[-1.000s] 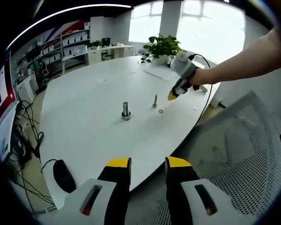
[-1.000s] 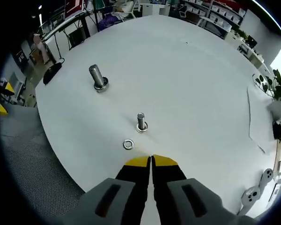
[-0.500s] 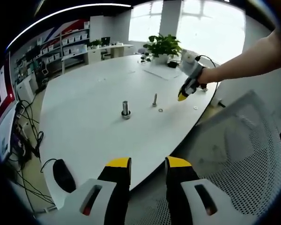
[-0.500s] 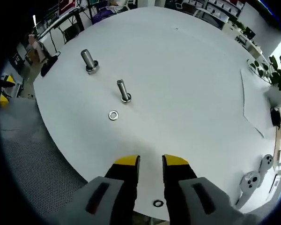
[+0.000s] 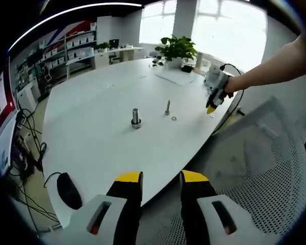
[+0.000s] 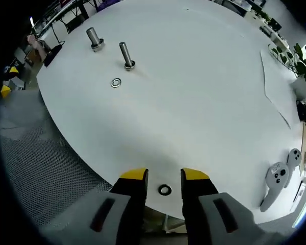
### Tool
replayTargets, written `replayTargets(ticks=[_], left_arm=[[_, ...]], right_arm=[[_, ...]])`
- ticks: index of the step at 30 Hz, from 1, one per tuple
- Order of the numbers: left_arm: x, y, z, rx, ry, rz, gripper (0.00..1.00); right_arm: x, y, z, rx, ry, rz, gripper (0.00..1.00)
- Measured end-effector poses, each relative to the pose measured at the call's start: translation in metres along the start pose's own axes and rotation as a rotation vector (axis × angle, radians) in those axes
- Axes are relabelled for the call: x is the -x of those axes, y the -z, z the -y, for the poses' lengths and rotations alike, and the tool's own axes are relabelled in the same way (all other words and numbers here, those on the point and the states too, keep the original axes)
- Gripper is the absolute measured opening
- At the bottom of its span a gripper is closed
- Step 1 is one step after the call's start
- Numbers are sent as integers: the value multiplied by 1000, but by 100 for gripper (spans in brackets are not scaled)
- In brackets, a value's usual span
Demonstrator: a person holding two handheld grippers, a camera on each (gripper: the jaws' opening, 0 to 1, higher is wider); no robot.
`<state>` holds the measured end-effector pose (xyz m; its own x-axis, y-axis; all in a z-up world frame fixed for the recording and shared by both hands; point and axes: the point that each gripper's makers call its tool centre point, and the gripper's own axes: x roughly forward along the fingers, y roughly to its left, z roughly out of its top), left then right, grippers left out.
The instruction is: Place the washer onto the threaded stud by aligning its center hole with the stud, sliding it down to the base, and recovering from edge contact or off-axis alignment until the washer reaches the visible bottom stop.
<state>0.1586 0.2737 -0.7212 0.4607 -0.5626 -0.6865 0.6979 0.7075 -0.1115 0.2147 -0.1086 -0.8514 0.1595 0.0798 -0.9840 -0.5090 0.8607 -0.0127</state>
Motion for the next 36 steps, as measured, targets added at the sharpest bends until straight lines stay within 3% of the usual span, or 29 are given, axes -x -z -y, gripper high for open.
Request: replayTargets(ticks=[11, 15, 20, 27, 36], left_arm=[[-1, 1, 0, 2, 2, -6, 27], [-1, 2, 0, 2, 3, -10, 27], [-1, 3, 0, 0, 4, -14, 27], [-1, 3, 0, 1, 3, -18, 27], [-1, 4, 0, 1, 0, -19, 27]], right_arm=[[-5, 26, 3, 38, -15, -64, 28], [-7, 32, 3, 2, -31, -62, 28], [-10, 39, 1, 20, -29, -74, 27], [-10, 36, 5, 12, -10, -51, 23], [-11, 32, 0, 72, 0, -45, 17]])
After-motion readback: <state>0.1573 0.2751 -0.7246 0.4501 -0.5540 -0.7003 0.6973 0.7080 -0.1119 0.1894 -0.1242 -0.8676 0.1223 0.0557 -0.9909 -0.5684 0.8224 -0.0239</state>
